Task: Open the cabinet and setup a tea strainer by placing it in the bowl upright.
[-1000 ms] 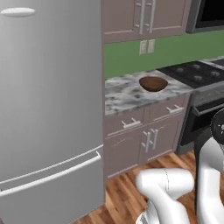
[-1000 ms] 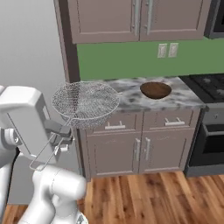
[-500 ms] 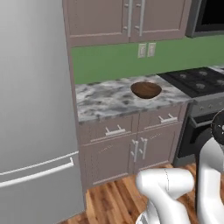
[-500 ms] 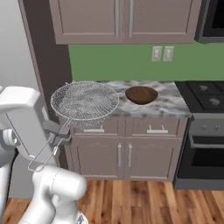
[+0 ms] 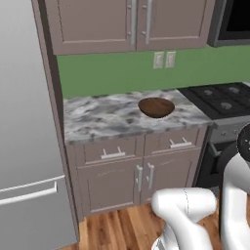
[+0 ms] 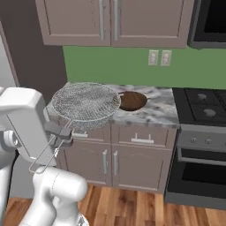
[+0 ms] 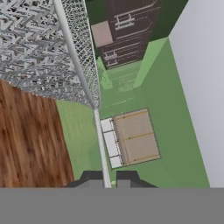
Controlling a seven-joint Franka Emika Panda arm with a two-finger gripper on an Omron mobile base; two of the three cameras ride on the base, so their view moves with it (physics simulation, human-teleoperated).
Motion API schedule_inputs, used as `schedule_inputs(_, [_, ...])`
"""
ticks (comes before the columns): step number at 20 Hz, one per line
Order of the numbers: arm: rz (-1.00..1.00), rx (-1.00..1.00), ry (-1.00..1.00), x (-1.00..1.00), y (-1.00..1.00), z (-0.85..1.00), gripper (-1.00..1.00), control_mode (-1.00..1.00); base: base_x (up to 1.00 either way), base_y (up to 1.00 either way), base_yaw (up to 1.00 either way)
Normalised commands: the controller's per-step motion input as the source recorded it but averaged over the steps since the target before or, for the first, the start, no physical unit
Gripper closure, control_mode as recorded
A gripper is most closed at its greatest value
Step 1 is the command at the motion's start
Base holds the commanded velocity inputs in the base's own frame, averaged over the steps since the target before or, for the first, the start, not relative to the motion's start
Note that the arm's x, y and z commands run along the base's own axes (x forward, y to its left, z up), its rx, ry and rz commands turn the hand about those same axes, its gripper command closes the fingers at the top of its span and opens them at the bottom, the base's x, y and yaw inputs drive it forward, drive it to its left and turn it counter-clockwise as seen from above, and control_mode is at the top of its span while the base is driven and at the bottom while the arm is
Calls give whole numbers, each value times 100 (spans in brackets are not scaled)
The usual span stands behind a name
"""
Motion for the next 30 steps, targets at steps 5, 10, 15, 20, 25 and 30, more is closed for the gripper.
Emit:
schedule_inputs(5, [0, 0, 0, 0, 0, 0, 100, 100, 45, -59, 21])
schedule_inputs(10, [0, 0, 0, 0, 0, 0, 100, 100, 42, -34, 12])
schedule_inputs(15, [0, 0, 0, 0, 0, 0, 100, 100, 14, 0, 0])
schedule_inputs(20, [0, 0, 0, 0, 0, 0, 100, 100, 37, -4, 0])
schedule_inputs(25, [0, 0, 0, 0, 0, 0, 100, 100, 33, -8, 0])
schedule_inputs(30, [0, 0, 0, 0, 0, 0, 100, 100, 49, -12, 0])
